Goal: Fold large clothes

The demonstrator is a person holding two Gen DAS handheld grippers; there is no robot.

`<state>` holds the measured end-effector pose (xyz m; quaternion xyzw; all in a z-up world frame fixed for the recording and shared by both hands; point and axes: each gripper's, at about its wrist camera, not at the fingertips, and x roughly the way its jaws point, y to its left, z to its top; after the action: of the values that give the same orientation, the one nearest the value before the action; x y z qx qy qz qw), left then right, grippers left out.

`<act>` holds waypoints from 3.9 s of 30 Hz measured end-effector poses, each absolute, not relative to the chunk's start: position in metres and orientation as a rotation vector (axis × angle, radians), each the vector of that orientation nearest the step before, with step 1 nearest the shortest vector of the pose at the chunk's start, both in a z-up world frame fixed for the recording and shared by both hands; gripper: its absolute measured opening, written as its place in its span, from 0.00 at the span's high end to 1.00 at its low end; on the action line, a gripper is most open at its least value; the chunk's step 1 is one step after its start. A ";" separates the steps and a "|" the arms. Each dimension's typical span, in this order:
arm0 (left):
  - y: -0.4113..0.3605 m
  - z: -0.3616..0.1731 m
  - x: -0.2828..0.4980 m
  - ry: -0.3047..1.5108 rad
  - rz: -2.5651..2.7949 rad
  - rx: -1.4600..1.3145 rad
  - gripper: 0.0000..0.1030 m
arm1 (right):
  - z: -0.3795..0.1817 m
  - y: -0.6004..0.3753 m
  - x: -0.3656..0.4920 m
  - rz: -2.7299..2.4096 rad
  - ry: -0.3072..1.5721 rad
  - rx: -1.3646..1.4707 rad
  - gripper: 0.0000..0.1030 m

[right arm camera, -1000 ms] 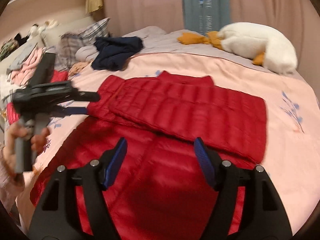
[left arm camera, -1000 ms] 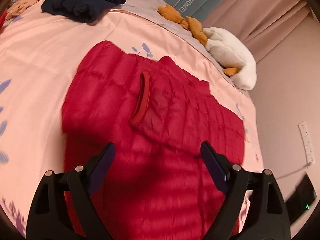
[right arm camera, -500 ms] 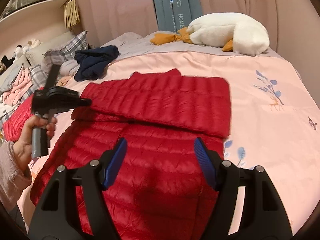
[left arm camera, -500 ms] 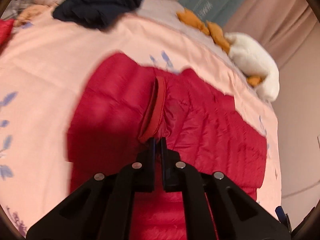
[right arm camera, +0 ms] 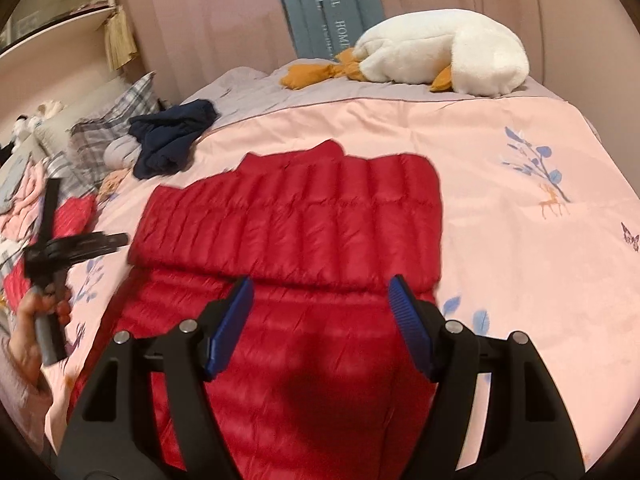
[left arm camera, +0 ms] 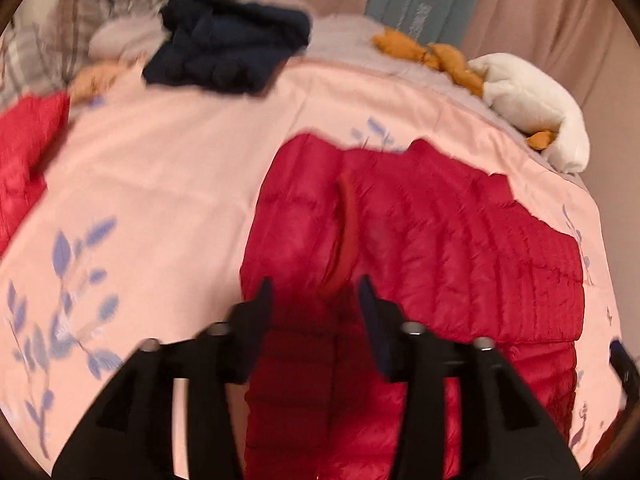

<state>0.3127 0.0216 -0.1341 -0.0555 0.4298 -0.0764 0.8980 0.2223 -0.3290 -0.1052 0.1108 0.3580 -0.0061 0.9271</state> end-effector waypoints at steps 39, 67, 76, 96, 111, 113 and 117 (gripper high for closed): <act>-0.079 -0.177 0.348 0.895 -0.246 0.177 0.29 | -0.170 -0.308 0.307 -0.082 0.875 0.055 0.24; -0.069 -0.178 0.321 0.897 -0.266 0.184 0.29 | -0.178 -0.312 0.288 -0.096 0.921 0.110 0.25; -0.064 -0.174 0.314 0.908 -0.266 0.167 0.28 | -0.171 -0.314 0.280 -0.083 0.906 0.162 0.24; -0.037 -0.175 0.185 0.952 -0.359 0.204 0.28 | -0.170 -0.245 0.172 0.076 0.990 0.055 0.22; 0.014 -0.185 0.110 0.989 -0.327 0.149 0.21 | -0.178 -0.274 0.073 -0.030 1.002 0.029 0.22; 0.027 -0.180 0.105 0.984 -0.307 0.114 0.19 | -0.176 -0.282 0.066 -0.048 1.004 0.052 0.22; 0.061 -0.175 0.097 0.995 -0.245 0.031 0.19 | -0.172 -0.300 0.049 -0.097 1.005 0.110 0.22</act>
<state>0.0967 0.0611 -0.1751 0.0148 0.4761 -0.1170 0.8714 0.0488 -0.2997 -0.1720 0.0525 0.4810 -0.0463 0.8739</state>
